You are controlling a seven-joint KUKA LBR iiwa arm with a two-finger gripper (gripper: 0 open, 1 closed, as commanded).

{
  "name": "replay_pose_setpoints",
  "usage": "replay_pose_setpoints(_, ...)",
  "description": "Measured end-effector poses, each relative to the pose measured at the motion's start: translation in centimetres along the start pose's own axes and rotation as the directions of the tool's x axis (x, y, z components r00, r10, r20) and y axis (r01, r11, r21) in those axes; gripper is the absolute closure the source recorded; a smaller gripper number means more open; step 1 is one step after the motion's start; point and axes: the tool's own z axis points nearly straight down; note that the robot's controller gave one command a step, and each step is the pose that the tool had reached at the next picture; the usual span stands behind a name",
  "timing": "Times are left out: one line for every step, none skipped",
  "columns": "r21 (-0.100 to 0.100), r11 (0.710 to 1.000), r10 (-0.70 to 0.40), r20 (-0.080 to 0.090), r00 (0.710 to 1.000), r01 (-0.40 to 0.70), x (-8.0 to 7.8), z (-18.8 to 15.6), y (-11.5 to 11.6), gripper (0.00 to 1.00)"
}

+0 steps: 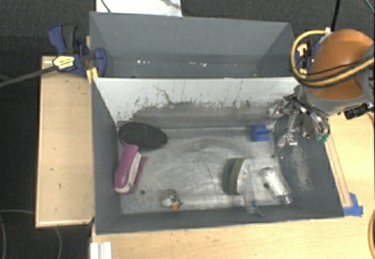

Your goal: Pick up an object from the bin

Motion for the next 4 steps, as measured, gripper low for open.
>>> replay_pose_setpoints(-0.002, 0.995, 0.099, 0.001, 0.995, -0.099, -0.7, 7.7, 2.2, 0.00)
replay_pose_setpoints(-0.003, 0.991, -0.137, -0.002, 0.991, 0.137, -0.6, 7.5, 6.7, 0.00)
replay_pose_setpoints(0.000, 0.986, -0.165, 0.007, 0.986, 0.165, 6.8, 7.7, 6.9, 0.00)
replay_pose_setpoints(-0.002, 0.998, 0.062, 0.008, 0.998, -0.062, 6.1, 7.7, 12.2, 0.00)
